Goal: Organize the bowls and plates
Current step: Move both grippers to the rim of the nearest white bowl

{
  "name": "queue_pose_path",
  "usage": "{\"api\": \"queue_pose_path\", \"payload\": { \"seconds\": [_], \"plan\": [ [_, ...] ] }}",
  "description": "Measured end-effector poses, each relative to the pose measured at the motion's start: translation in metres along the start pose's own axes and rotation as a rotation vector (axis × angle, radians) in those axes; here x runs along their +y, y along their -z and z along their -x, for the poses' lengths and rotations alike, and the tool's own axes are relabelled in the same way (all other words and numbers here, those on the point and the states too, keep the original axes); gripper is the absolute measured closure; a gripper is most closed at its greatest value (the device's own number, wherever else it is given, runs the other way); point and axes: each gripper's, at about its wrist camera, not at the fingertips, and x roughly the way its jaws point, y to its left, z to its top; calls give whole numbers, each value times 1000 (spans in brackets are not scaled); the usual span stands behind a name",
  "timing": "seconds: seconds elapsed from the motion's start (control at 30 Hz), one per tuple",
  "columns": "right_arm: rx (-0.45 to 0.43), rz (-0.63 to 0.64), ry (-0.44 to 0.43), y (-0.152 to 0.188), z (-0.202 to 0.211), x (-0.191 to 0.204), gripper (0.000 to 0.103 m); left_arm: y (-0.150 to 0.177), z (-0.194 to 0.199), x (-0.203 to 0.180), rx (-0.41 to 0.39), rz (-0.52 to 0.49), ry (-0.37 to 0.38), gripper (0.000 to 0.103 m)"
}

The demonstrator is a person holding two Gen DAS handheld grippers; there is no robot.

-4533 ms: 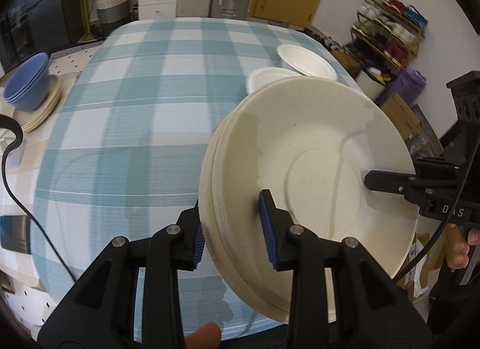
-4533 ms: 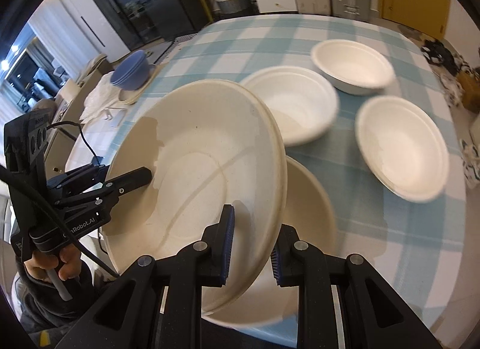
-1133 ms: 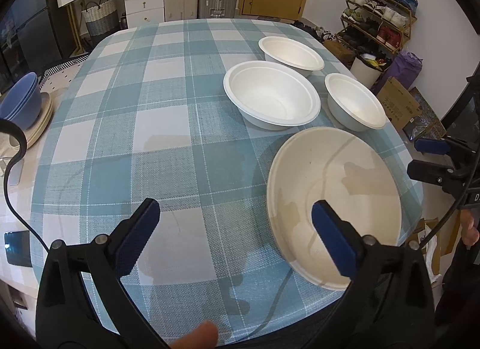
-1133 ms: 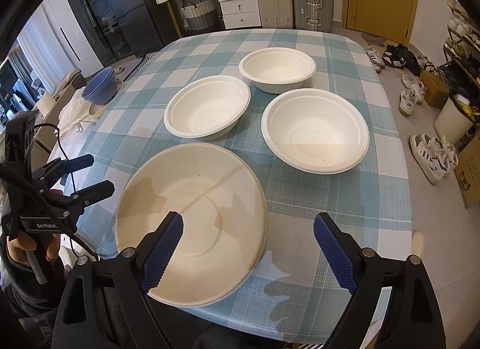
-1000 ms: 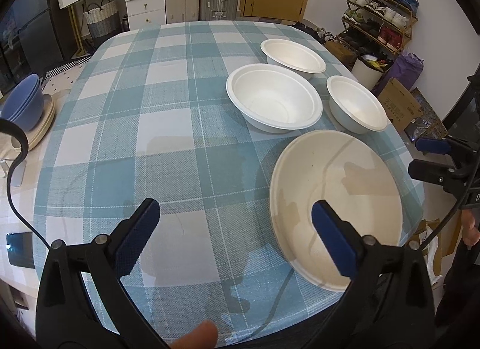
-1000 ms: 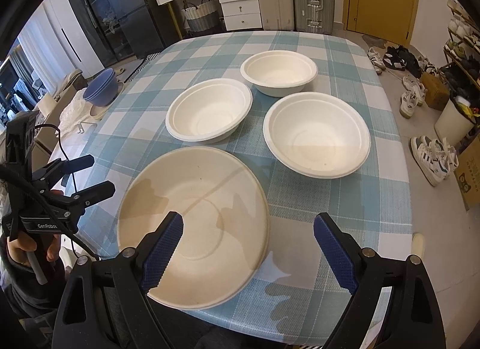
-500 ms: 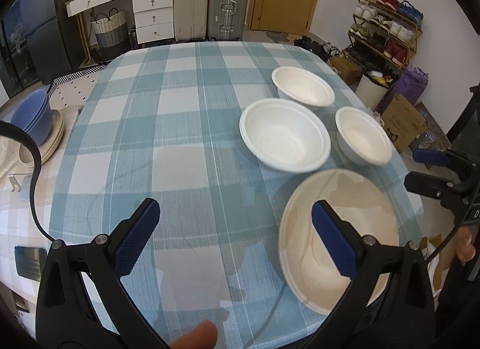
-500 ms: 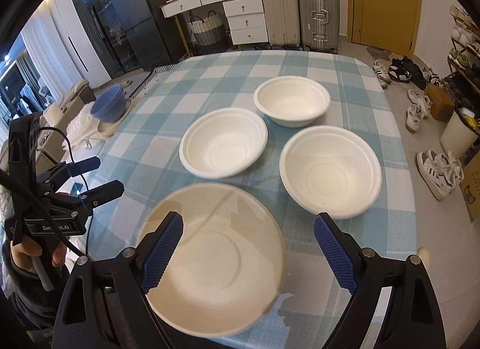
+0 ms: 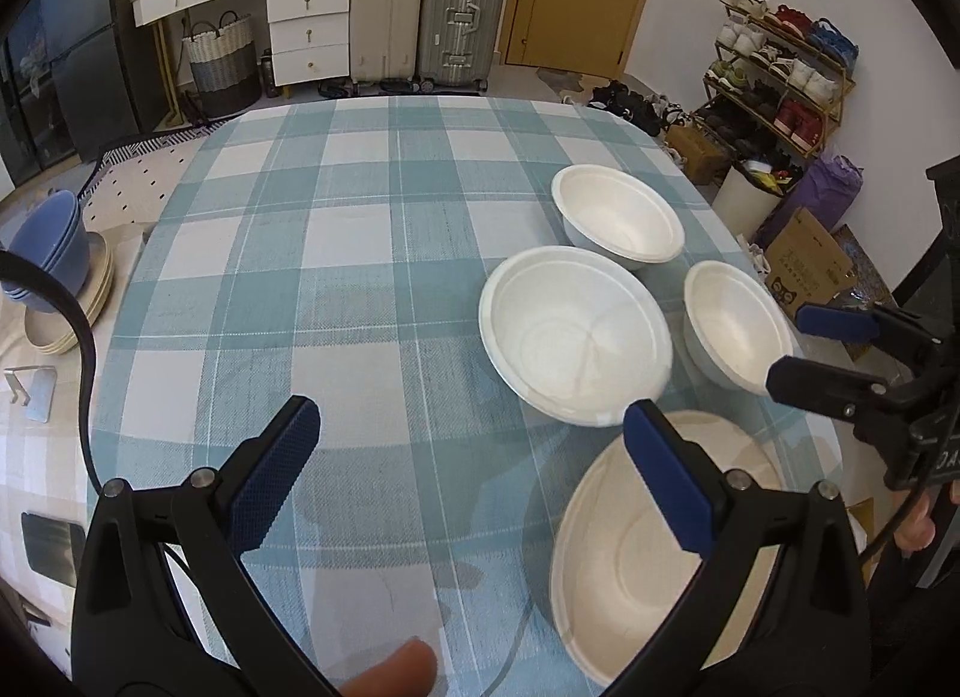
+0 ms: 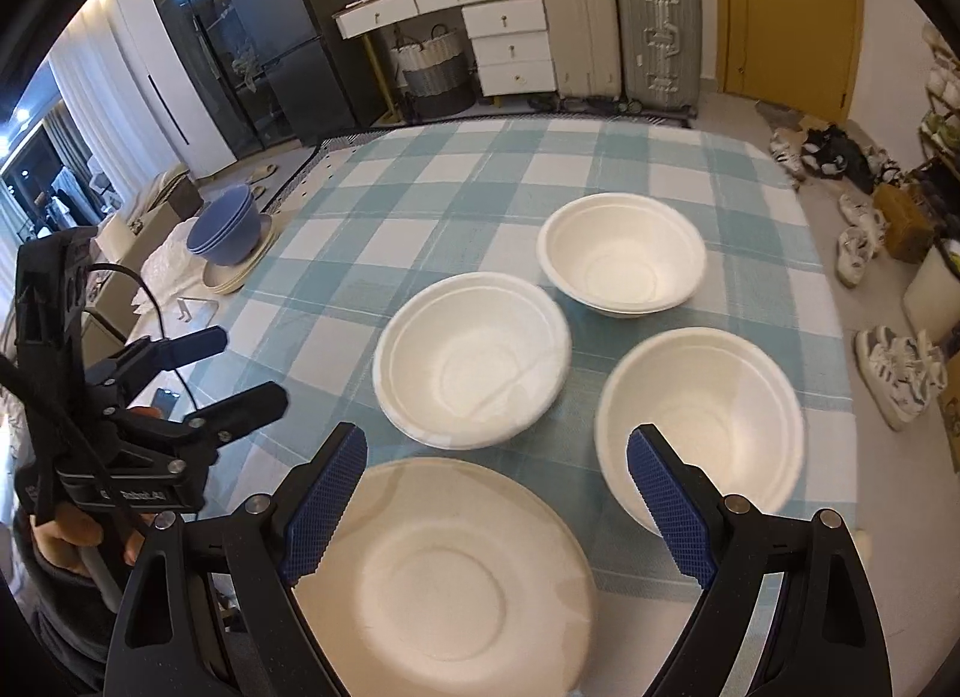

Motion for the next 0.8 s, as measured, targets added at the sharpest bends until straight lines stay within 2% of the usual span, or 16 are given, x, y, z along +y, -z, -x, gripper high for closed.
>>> {"api": "queue_pose_path", "payload": {
  "seconds": [0.33, 0.53, 0.8],
  "plan": [
    [44, -11, -31, -20, -31, -5, 13, -22, -38, 7, 28, 46, 14, 2],
    [78, -16, -4, -30, -52, -16, 18, -34, -66, 13, 48, 60, 18, 3],
    [110, -4, 19, -43, -72, -20, 23, -35, -100, 16, 84, 79, 32, 11]
  ]
}}
